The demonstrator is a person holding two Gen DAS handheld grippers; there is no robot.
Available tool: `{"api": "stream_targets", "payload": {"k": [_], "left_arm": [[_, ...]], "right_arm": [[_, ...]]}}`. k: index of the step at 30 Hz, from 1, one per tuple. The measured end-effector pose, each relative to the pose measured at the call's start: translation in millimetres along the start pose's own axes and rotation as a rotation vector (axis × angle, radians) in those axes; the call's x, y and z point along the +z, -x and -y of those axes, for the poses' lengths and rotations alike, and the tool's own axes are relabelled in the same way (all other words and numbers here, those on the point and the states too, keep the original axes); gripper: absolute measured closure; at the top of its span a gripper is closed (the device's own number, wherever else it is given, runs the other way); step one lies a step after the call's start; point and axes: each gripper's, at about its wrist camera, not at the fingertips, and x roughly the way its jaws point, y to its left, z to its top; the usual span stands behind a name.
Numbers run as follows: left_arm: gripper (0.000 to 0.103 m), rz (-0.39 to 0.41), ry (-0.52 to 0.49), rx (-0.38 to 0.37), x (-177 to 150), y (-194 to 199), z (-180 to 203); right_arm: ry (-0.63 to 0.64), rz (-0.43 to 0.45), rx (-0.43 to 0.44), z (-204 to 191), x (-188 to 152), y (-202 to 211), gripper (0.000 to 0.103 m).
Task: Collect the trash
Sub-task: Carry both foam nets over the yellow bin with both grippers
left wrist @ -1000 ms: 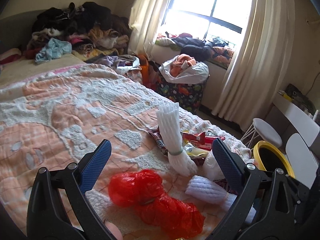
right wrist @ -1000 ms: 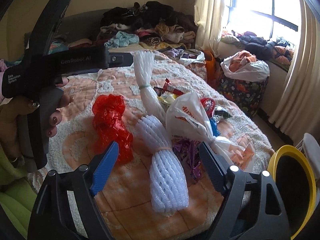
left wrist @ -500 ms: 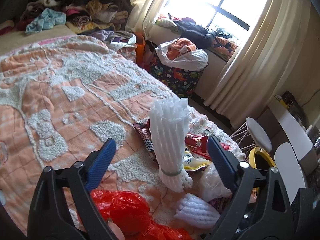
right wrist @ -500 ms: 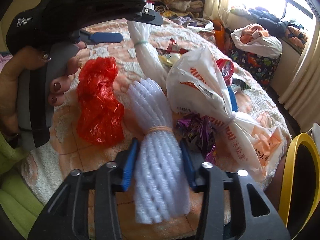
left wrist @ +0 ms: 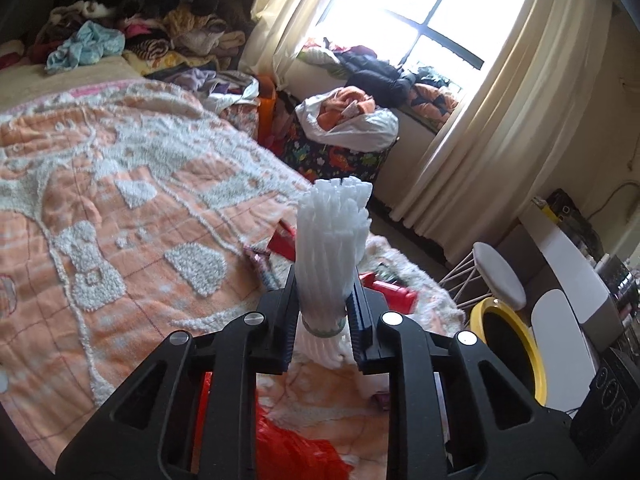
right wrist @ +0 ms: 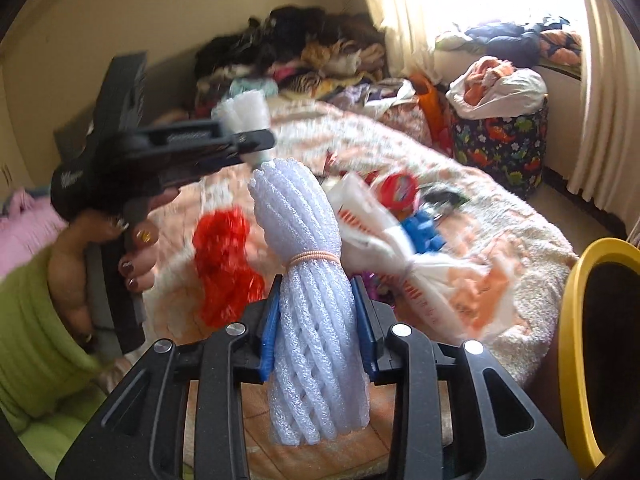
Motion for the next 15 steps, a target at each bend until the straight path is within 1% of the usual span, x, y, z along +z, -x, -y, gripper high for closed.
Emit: {"api": "stream_targets", "payload": {"k": [3, 8, 15], "left_arm": [[0.087, 0.035, -0.032, -0.011, 6, 13, 15], [0.087, 0.061, -0.06, -0.046, 12, 26, 34], [0.087, 0.077, -0.112, -0.086, 13, 34, 63]], "right_arm": [[-0.032, 0.044, -0.008, 9, 5, 16, 0.072], [-0.077, 0.112, -0.04, 22, 8, 39, 0.072], [-0.134, 0.155, -0.085, 47, 4, 61, 0.072]]}}
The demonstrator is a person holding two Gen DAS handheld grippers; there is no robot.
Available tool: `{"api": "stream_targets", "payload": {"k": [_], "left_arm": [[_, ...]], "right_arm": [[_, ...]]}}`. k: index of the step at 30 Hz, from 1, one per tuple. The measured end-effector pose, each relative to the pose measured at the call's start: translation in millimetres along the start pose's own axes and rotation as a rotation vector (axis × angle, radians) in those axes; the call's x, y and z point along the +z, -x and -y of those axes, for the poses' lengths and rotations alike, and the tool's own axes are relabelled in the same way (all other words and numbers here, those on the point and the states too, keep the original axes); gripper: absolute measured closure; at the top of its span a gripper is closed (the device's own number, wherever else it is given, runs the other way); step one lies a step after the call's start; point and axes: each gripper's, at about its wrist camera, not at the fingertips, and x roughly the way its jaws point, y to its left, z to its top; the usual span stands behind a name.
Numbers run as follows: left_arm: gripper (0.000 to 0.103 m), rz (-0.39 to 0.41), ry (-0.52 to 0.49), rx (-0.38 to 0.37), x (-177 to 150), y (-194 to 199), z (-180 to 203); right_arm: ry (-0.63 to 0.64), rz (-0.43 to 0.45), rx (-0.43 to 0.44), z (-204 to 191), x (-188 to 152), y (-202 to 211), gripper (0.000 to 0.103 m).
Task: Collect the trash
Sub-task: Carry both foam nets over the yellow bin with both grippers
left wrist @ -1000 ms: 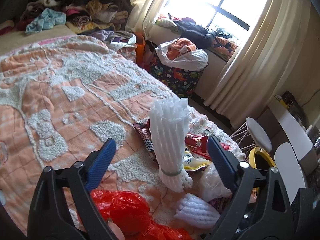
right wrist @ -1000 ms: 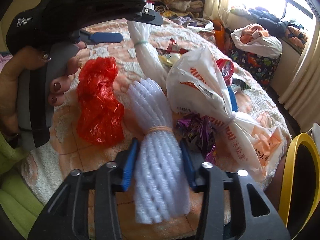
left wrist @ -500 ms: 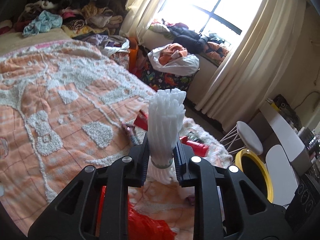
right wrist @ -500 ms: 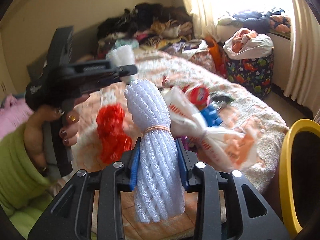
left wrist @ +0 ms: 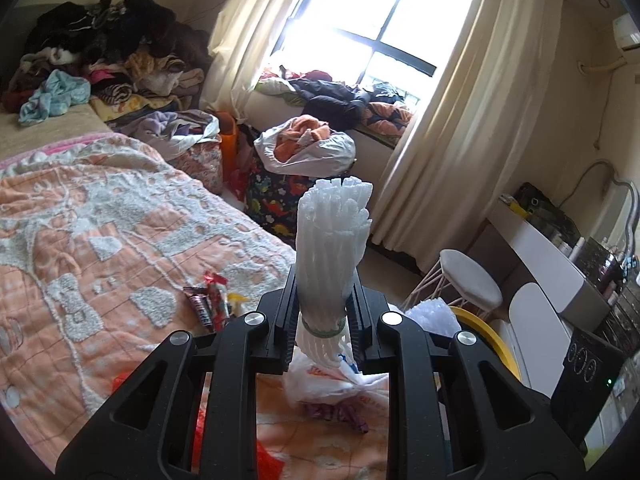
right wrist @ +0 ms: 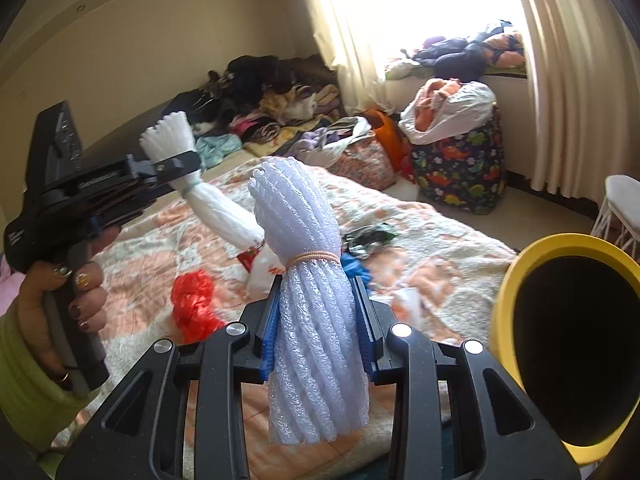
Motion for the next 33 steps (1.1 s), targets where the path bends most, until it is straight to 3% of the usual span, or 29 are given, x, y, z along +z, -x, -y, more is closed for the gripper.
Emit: {"api": "stream_targets", "payload": {"k": [33], "left_arm": [[0.087, -0.136, -0.185, -0.124, -43, -54, 120]], "right_arm": [[-0.268, 0.123, -0.189, 112, -6, 62, 0.072]]}}
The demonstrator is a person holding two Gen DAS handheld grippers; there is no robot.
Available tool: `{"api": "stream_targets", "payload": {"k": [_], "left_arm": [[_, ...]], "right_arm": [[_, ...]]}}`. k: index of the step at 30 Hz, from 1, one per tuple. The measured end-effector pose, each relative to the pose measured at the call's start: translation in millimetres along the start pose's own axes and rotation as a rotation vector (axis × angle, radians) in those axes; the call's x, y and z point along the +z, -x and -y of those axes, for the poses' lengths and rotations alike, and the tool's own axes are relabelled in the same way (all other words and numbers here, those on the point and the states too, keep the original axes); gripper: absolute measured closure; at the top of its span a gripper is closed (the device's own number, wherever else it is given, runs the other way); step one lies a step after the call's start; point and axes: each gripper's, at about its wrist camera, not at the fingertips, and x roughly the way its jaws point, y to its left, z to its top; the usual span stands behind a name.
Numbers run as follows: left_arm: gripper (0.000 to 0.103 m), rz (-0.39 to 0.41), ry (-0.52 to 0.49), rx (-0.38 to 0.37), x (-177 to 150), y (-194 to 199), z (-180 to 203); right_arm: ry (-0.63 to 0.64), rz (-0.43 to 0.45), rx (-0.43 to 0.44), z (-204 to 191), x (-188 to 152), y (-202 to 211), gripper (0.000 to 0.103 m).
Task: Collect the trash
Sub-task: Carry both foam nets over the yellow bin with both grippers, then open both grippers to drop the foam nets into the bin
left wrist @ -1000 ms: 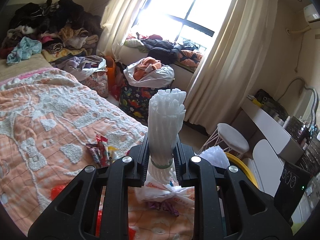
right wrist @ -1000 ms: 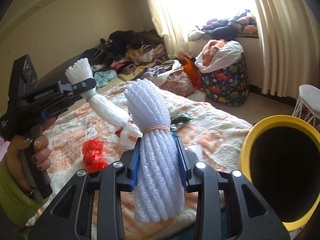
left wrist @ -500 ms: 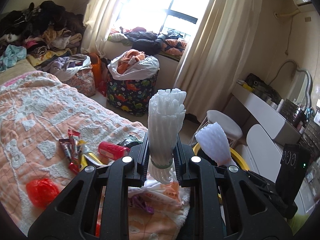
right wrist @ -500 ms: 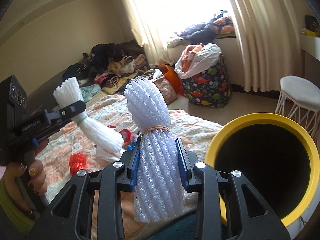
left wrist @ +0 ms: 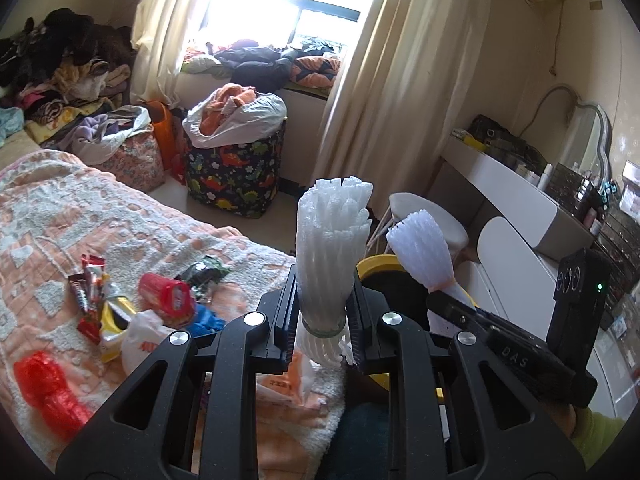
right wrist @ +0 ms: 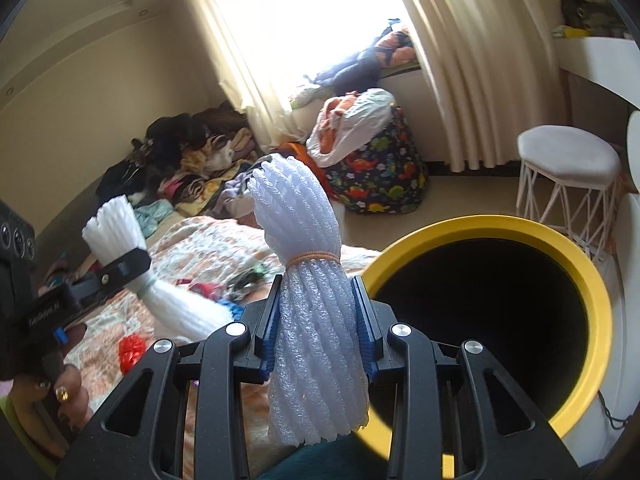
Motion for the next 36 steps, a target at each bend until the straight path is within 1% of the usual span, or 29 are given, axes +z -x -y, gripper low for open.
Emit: {"api": "stream_targets", "payload": {"k": [11, 19, 33, 35, 36], "left_arm": [[0.087, -0.058, -0.049, -0.042, -10, -30, 32], [0.087, -0.102, -0.073, -0.082, -21, -53, 52], [0.087, -0.146, -0.094, -0.124, -27, -98, 73], [0.086, -0.147, -0.097, -0.123, -28, -102, 74], [0.081, -0.151, -0.095, -0.119, -28, -104, 73]], "right_arm": [[-0.1, -0.005, -0.075, 48, -2, 2, 0.072], [-0.149, -0.014, -0.124, 73, 1, -2, 0.071], [-0.235, -0.022, -0.202, 117, -1, -4, 0.07], [-0.24, -0.027, -0.202, 119, -2, -5, 0.067], [-0.242, -0.03, -0.203, 121, -3, -6, 0.061]]}}
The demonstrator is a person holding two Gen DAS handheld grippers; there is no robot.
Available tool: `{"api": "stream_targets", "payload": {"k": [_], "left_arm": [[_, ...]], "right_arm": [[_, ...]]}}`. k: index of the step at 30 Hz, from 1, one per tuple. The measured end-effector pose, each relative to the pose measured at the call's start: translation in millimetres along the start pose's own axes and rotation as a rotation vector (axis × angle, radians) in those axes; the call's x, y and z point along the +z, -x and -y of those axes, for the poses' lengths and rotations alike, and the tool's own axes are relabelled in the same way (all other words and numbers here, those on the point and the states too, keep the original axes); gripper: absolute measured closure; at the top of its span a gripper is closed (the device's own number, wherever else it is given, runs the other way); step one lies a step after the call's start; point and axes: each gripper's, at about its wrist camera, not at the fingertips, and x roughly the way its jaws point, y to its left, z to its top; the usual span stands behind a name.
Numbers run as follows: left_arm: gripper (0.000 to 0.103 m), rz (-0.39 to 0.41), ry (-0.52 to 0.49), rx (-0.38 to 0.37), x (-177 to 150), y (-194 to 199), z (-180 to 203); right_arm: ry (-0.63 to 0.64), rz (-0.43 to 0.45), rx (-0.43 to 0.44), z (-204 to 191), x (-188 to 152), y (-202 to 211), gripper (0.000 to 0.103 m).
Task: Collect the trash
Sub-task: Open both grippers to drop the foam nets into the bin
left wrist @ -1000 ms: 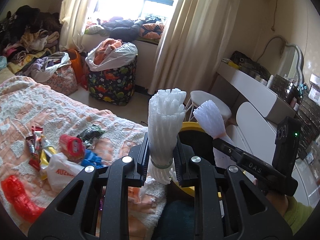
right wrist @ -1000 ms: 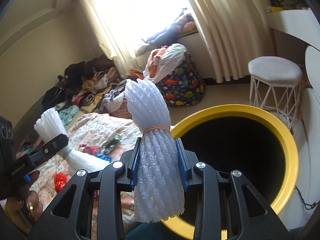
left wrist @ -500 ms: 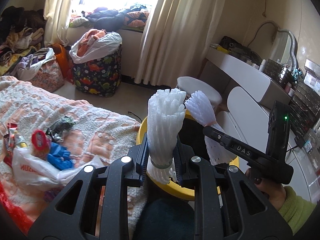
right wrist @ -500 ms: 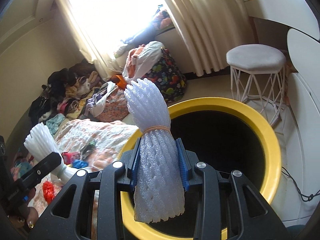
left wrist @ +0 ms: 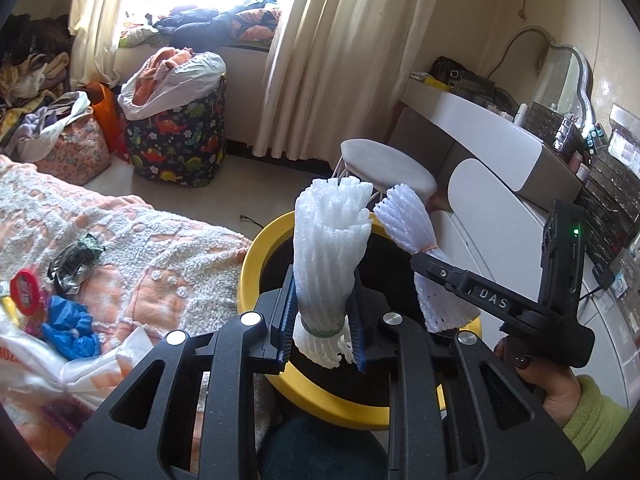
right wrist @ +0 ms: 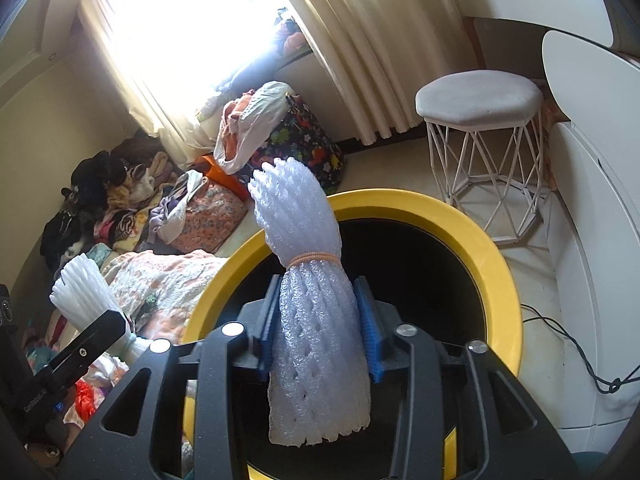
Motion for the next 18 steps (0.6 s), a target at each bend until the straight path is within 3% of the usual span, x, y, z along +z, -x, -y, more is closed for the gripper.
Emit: {"api": "stream_targets", "payload": {"k": [1, 3, 4, 7, 18], "left_arm": [[0.07, -0.005, 0.007, 0.004, 0, -1, -2], [0.054, -0.013, 0.037, 0.015, 0, -2, -8], [0.05, -0.011, 0.052, 0.024, -1, -2, -11], [0.012, 0.022, 0.067, 0.086, -1, 6, -18], [0.011, 0.108, 0.089, 0.174, -3, 38, -35]], "right_arm": [[-0.001, -0.002, -0.001, 0, 0, -1, 0.053], [0.0, 0.0, -0.012, 0, -1, -2, 0.047], [0.002, 0.0, -0.017, 0, -1, -3, 0.041], [0.008, 0.008, -0.028, -2, -1, -3, 0.031], [0.113, 0.099, 0.002, -30, -3, 10, 0.019]]}}
